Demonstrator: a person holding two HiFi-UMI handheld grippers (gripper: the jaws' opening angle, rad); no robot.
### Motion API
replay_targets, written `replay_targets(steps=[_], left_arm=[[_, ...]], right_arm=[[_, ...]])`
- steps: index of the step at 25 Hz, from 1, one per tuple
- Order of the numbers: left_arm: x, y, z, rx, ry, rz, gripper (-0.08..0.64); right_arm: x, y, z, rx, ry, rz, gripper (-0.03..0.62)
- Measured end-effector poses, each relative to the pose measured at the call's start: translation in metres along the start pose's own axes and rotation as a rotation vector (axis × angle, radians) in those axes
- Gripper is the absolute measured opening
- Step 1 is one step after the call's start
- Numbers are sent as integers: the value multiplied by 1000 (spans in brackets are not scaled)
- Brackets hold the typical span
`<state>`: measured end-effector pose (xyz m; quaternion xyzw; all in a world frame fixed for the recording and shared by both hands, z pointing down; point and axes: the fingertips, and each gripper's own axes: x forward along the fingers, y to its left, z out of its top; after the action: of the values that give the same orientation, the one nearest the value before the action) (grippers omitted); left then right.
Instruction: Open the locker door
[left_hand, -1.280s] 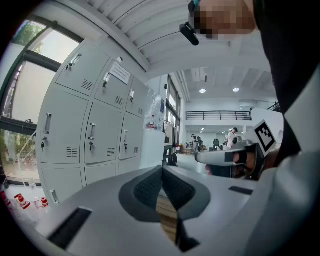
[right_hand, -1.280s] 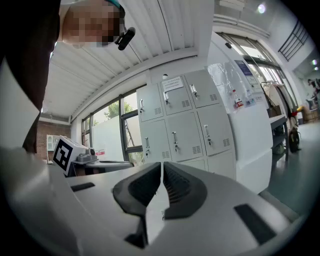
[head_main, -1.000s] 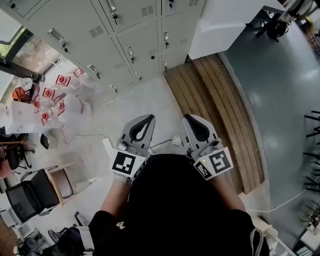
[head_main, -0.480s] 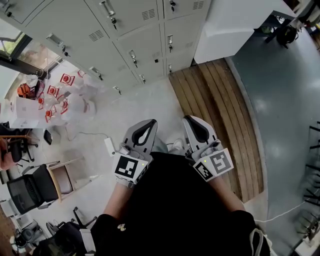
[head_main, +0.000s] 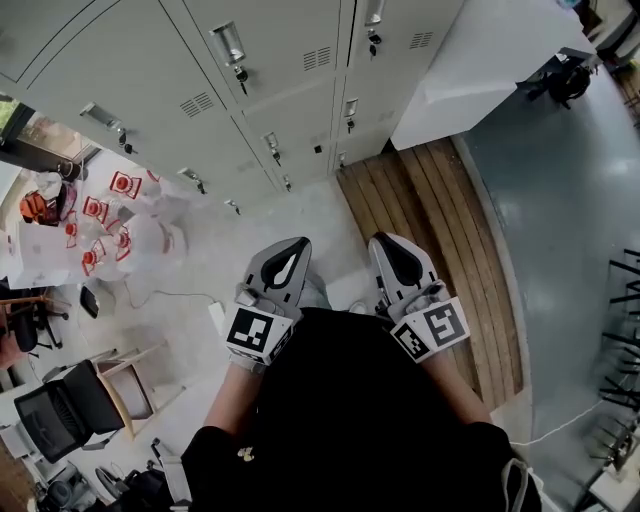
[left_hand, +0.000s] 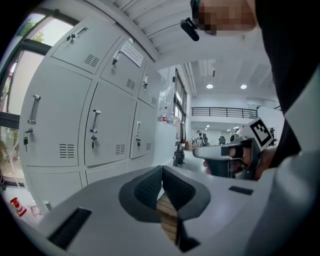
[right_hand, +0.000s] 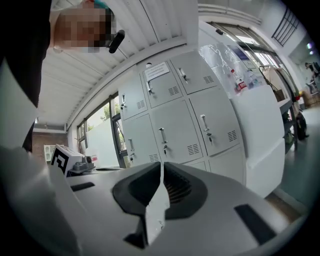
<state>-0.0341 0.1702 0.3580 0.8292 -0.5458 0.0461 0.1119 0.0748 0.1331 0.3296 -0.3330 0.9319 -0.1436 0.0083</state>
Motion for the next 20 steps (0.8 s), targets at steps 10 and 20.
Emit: replay_targets(steps=[10,20], left_arm=[[32,111,24,3,-5,-94,23],[48,143,29,-18,-14,-96,23]], right_arm=[[128,10,8,1,8,-53,41],[179,-14,6,62,45,-97,41]])
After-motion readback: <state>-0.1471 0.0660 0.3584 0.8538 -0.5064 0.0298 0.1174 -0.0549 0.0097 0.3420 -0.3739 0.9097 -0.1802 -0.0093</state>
